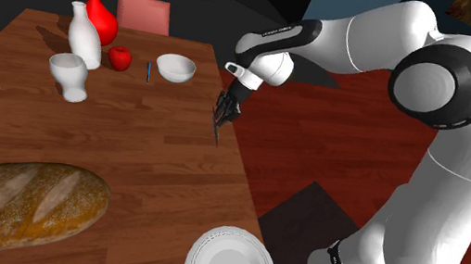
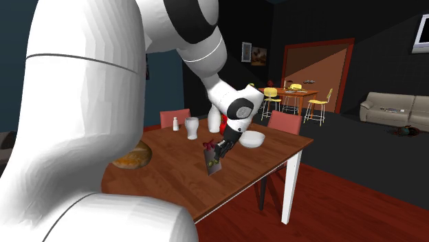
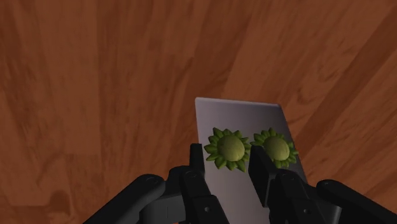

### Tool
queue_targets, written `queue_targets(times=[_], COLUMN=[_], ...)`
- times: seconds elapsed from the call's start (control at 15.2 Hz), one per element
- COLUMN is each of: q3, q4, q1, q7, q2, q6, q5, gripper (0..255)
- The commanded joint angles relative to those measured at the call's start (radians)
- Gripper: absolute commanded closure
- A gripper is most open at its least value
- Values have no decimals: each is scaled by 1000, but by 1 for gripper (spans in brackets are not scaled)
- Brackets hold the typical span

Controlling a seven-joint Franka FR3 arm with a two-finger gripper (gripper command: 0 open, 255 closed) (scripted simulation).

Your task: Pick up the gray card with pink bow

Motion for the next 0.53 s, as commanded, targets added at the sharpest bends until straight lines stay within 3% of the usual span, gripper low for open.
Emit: queue_targets(times=[0.0, 0.46], q3=[-6, -17], q4=[-2, 11], q1=[5, 11], q7=[17, 58], q2=[-23, -66], q6=[-15, -56], q5=[-16, -53], gripper=[255, 255])
